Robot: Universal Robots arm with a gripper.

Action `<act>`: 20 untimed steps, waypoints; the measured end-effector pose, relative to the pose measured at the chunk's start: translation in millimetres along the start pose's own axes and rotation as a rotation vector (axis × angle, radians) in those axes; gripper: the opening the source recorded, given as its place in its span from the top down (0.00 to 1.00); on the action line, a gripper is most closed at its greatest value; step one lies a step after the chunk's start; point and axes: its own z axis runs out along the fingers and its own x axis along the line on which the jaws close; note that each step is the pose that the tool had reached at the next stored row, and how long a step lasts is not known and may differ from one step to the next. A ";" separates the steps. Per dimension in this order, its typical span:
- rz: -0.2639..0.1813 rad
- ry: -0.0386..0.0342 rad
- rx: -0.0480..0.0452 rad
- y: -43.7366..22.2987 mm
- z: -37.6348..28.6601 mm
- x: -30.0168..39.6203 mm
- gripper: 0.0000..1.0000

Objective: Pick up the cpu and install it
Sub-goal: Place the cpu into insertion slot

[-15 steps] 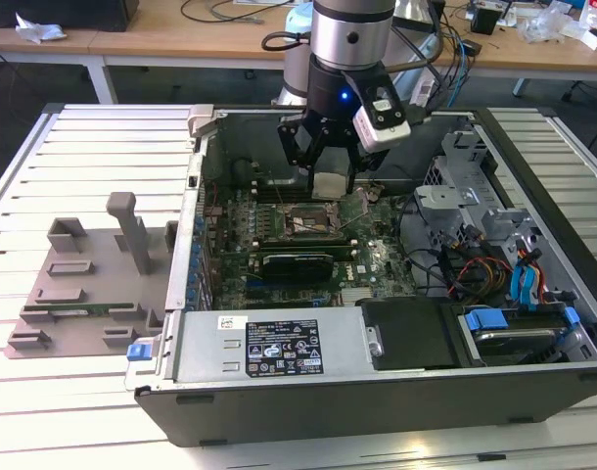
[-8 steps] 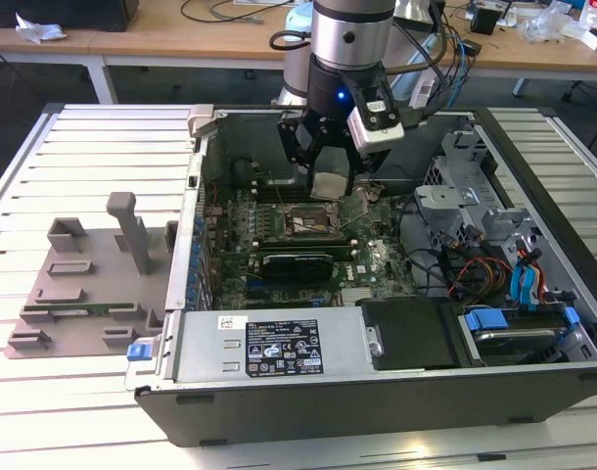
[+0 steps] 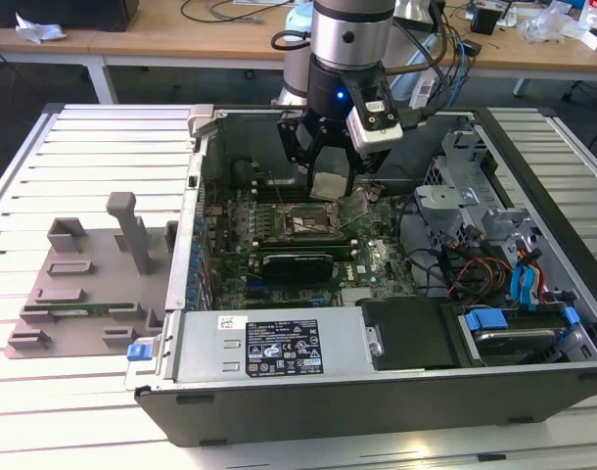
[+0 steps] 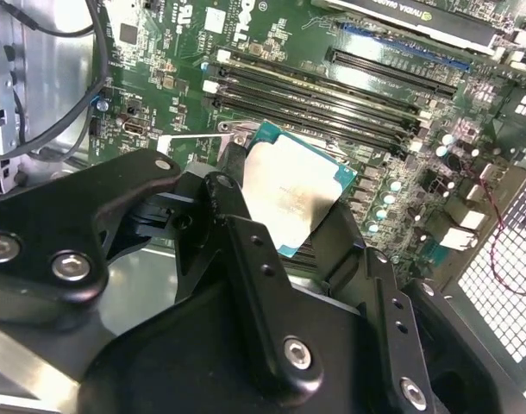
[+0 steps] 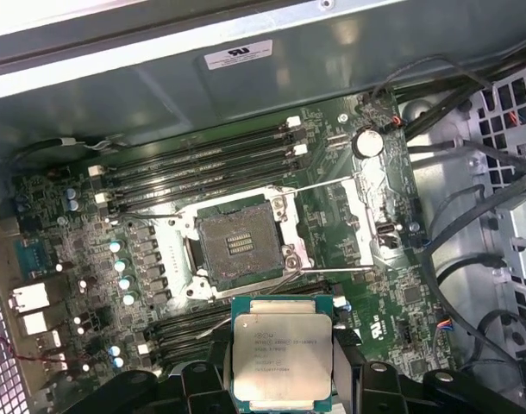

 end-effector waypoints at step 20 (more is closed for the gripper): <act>0.234 0.0021 0.0167 0.0 0.1 0.0 0.45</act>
